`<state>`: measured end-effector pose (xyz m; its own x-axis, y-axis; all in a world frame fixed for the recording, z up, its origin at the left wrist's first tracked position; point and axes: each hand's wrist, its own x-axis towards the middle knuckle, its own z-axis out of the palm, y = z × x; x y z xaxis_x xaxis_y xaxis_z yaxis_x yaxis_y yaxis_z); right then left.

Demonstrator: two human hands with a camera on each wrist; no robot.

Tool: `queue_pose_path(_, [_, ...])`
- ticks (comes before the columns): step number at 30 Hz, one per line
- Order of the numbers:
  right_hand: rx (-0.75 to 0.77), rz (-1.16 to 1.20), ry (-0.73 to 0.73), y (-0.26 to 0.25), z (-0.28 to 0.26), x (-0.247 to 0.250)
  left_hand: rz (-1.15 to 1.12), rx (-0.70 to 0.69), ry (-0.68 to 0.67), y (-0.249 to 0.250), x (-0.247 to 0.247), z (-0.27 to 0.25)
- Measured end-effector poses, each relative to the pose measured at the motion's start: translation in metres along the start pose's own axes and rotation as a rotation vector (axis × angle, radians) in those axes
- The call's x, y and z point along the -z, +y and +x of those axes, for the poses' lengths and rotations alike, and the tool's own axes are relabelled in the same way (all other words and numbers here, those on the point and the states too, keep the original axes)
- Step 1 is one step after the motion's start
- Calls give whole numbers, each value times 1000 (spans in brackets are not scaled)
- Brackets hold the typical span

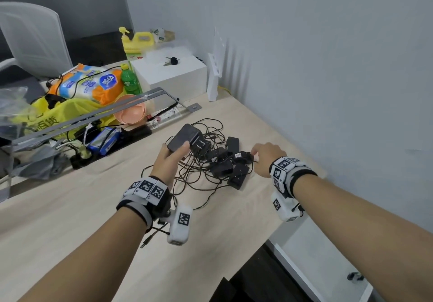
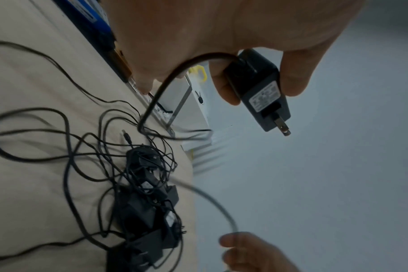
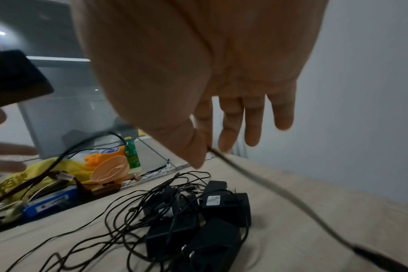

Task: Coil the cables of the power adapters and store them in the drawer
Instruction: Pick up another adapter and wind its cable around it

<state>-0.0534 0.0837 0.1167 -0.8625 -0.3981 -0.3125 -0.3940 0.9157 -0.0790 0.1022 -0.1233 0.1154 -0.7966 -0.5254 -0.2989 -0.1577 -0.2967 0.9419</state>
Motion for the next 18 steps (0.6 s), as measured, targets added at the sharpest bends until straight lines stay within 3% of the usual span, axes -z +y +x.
queue_pose_path(2, [44, 82, -53, -3, -1, -2, -112, 50, -25, 10, -6, -2])
queue_pose_path(8, [426, 458, 153, -50, -28, 10, -519, 179, -168, 31, -16, -8])
queue_pose_path(10, [515, 568, 91, -65, -41, 8, -617, 168, -168, 36, -20, -8])
queue_pose_path(14, [572, 856, -212, -80, -55, -5, -686, 119, -181, 49, -22, -9])
queue_pose_path(16, [582, 846, -227, -83, -58, -7, -720, 92, -187, 53, -21, -8])
queue_pose_path(18, [593, 815, -131, -86, -59, -7, -763, 78, -183, 57, -21, -8])
